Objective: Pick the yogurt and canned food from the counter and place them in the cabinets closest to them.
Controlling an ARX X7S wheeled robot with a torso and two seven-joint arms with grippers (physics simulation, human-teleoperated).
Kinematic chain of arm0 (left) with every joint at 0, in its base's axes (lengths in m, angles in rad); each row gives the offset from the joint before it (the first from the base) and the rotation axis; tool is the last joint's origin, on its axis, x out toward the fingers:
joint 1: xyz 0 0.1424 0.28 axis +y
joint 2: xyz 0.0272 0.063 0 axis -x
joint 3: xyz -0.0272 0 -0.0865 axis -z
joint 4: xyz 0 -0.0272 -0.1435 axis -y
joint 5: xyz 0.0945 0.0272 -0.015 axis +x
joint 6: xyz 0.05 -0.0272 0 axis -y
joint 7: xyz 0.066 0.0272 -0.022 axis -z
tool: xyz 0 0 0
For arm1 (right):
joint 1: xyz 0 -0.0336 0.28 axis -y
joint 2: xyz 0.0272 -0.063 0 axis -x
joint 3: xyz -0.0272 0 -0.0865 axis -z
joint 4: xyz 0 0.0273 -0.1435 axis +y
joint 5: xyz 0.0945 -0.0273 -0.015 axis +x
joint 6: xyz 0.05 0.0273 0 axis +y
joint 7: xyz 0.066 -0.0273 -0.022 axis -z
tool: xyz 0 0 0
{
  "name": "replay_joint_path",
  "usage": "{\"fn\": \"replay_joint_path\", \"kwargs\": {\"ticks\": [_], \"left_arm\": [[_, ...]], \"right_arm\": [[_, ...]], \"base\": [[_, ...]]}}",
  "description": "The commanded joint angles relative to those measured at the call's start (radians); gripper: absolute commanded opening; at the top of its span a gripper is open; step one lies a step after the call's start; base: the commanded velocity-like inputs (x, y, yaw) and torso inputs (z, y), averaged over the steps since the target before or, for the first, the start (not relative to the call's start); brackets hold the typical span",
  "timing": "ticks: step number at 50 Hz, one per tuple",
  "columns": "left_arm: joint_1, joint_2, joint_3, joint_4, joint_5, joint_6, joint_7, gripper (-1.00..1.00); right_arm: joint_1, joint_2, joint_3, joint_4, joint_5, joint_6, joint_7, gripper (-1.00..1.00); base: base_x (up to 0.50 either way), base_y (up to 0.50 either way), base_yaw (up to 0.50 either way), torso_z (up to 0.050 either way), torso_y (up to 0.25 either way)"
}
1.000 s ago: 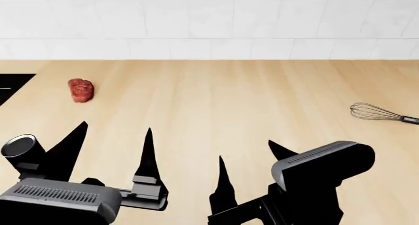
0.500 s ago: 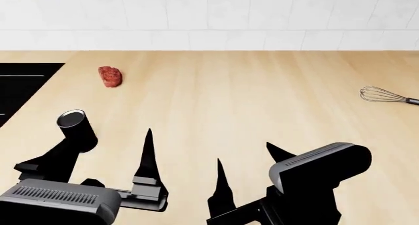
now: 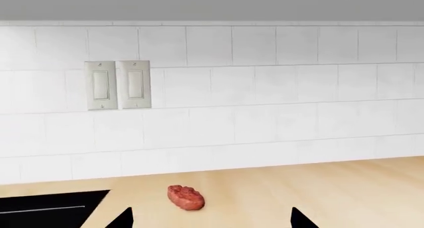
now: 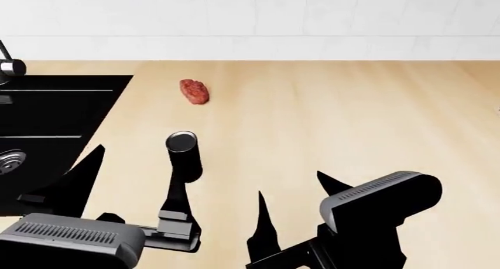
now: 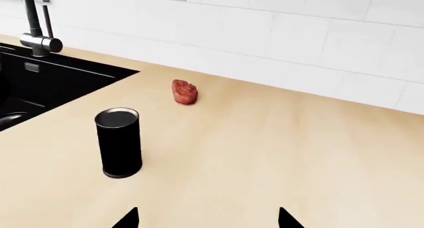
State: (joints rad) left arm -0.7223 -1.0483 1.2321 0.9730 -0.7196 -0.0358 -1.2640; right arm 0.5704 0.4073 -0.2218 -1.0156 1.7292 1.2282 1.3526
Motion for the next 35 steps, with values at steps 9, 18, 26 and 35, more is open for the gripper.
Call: {"fn": "replay_joint_path", "kwargs": {"ticks": [9, 18, 26, 35], "left_arm": [[-0.008, 0.004, 0.004, 0.013, -0.001, -0.015, -0.009, 1.00], [-0.001, 0.000, 0.006, 0.008, 0.004, -0.005, -0.007, 1.00], [0.003, -0.002, 0.007, 0.003, 0.007, 0.004, -0.004, 1.00], [0.004, -0.002, 0.009, 0.001, 0.008, 0.005, -0.003, 1.00]], "right_arm": [[-0.001, 0.008, -0.002, -0.003, 0.012, -0.015, 0.010, 1.00], [-0.011, 0.006, 0.008, -0.007, -0.001, -0.021, -0.007, 1.00], [-0.016, 0.003, 0.012, -0.004, -0.003, -0.026, -0.023, 1.00], [-0.022, 0.002, 0.004, -0.002, -0.005, -0.025, -0.024, 1.00]], "base": [[0.00, 0.50, 0.00, 0.000, 0.000], [0.00, 0.39, 0.00, 0.000, 0.000], [0.06, 0.00, 0.00, 0.000, 0.000], [0.50, 0.00, 0.00, 0.000, 0.000]]}}
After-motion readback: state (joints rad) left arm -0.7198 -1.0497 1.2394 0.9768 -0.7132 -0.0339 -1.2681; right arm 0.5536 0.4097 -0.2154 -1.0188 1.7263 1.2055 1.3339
